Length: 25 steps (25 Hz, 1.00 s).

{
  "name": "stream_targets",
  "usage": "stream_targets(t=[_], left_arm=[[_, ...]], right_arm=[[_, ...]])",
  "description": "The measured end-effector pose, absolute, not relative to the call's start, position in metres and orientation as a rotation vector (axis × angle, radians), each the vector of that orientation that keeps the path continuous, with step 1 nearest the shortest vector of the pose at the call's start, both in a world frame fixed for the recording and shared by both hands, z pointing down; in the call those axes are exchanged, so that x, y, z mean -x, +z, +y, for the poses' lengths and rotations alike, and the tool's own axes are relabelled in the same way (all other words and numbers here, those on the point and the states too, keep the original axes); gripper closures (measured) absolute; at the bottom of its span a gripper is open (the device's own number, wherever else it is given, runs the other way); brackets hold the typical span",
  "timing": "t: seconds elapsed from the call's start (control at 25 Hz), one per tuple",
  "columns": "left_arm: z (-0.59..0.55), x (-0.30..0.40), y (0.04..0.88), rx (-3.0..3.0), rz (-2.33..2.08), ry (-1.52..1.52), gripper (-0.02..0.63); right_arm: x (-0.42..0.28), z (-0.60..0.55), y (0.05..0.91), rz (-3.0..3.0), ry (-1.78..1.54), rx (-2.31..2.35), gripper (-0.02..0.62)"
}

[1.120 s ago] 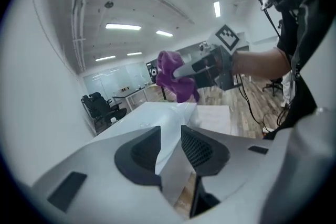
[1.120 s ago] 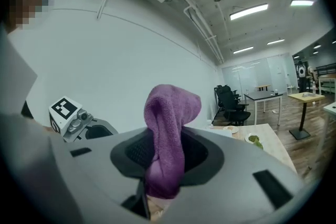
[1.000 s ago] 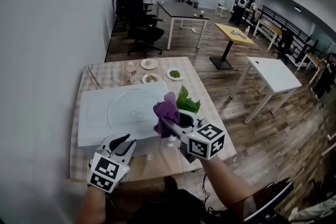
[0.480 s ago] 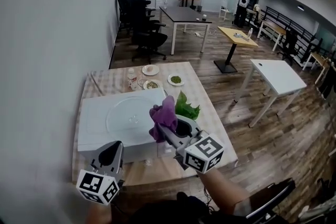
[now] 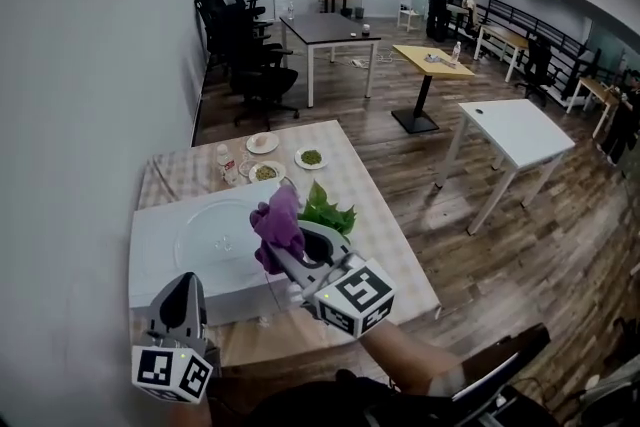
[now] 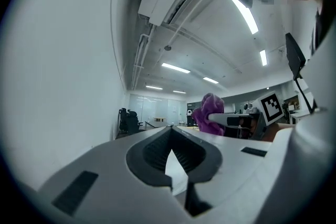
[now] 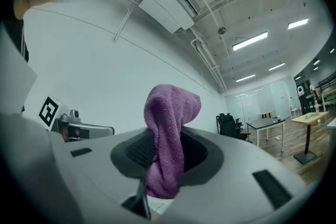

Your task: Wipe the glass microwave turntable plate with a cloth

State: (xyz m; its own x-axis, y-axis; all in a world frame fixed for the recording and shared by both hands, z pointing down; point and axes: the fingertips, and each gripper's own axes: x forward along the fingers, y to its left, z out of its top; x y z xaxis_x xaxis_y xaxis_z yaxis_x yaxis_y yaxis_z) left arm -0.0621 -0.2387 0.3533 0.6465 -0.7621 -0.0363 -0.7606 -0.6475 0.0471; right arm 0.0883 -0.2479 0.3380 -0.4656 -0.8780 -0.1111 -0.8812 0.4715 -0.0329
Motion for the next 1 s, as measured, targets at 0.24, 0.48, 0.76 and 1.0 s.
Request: stream_targets(t=[0.24, 0.48, 0.76, 1.0], left_arm=[[-0.241, 0.051, 0.353, -2.818, -1.373, -0.075, 0.598], [-0.248, 0.049, 0.358, -2.796, -1.415, -0.070, 0.598], [-0.254, 0.042, 0.361, -2.785, -1.435, -0.054, 0.598], [-0.255, 0.041, 0.360, -2.775, -1.459, -0.070, 0.598]], right_arm=[[-0.097, -0.251, 0.347, 2.645, 0.043, 1.578, 0.482], [-0.101, -0.254, 0.357, 2.682, 0.008, 1.584, 0.483], [-0.108, -0.263, 0.357, 2.665, 0.031, 1.577, 0.483], [-0.112, -0.267, 0.353, 2.668, 0.046, 1.580, 0.483]])
